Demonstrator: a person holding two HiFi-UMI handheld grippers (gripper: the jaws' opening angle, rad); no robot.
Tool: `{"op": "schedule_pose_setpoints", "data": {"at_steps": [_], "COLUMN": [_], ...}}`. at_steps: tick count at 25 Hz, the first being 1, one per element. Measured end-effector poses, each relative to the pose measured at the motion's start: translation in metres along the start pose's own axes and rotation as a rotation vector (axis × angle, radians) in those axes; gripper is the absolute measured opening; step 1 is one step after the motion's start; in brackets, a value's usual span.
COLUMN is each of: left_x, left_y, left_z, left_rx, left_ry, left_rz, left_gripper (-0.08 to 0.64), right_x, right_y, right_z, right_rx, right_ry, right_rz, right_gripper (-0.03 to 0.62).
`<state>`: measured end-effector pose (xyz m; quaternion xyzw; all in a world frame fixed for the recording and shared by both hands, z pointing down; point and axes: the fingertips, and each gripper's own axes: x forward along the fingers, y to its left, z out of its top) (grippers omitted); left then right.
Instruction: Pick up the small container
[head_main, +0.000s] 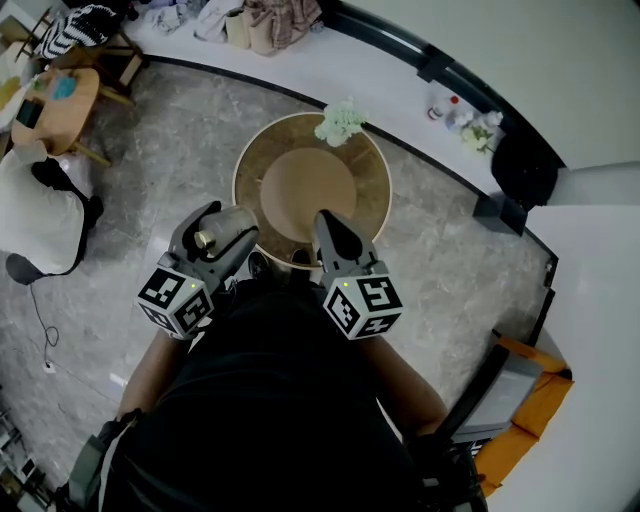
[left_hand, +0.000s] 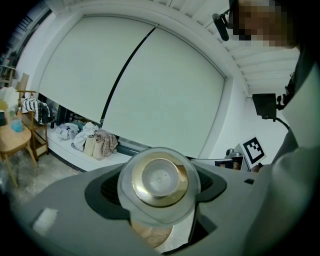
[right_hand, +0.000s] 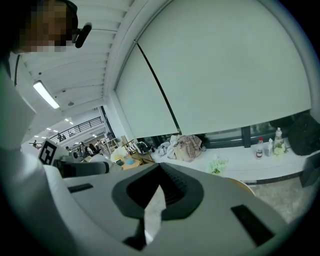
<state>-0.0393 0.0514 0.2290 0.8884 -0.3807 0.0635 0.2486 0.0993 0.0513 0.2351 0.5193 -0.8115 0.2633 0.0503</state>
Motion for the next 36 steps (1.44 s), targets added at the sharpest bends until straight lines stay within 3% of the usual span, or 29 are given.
{"op": "schedule_pose_setpoints", "data": {"at_steps": [36], "left_x": [0.012], "left_y": [-0.013], "left_z": [-0.010], "left_rx": [0.007], "left_ry": [0.025], "left_rz": [0.004], "left_gripper": [0.334], "right_x": [-0.010], "right_y": [-0.011], "right_z": [-0.004], "right_rx": [0.003], "right_ry": [-0.001], "right_rz": [0.015], "right_gripper": [-0.002]}}
